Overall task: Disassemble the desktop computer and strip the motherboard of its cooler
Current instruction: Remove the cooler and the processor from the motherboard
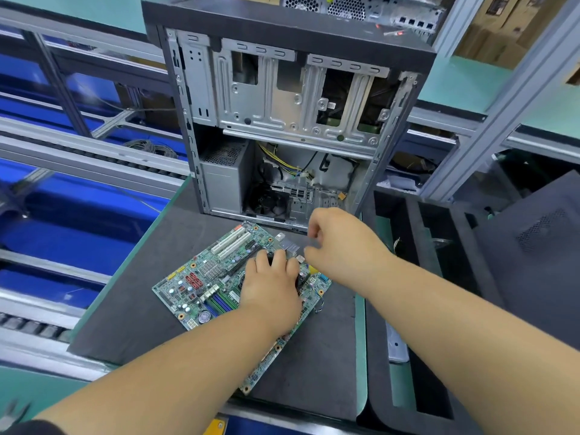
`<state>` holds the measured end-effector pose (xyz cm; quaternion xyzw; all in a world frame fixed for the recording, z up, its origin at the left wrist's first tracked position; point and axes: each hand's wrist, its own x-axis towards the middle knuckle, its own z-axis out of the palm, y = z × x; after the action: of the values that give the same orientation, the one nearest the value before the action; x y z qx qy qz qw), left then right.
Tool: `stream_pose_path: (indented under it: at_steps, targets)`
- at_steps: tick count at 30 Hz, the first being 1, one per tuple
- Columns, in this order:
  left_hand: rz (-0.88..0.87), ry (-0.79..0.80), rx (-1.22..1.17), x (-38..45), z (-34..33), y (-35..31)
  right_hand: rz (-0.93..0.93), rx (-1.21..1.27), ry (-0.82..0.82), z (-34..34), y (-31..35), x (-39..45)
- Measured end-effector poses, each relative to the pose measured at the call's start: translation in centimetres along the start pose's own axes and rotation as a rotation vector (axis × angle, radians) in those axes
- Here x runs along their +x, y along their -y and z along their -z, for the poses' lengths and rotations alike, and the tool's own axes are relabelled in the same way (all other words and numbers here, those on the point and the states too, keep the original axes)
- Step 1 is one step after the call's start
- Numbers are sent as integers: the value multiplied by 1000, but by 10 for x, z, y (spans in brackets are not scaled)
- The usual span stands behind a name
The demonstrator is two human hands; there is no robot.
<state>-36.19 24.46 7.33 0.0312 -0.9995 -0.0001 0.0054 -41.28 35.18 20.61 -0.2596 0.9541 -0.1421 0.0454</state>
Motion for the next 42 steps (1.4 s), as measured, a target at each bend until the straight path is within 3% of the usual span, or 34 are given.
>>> stream_pose_path:
  at_steps: [5,9,13,16,22,42]
  targets:
    - [-1,32,25,2,-2,0,-4,363,-177,-24,-10,-12]
    - [-3,-19,15,1,-2,2,-88,872,-295,-41,-27,-24]
    - [-3,-59,-6,0,-6,4,-37,1469,-333,-53,-43,-28]
    - [-6,-73,2,0,-8,5,-9,1702,-373,-55,-46,-26]
    - [-3,-82,8,0,-5,5,86,1638,-369,-58,-35,-19]
    - [0,-78,2,-1,-4,5,97,1573,-245,-69,-30,-25]
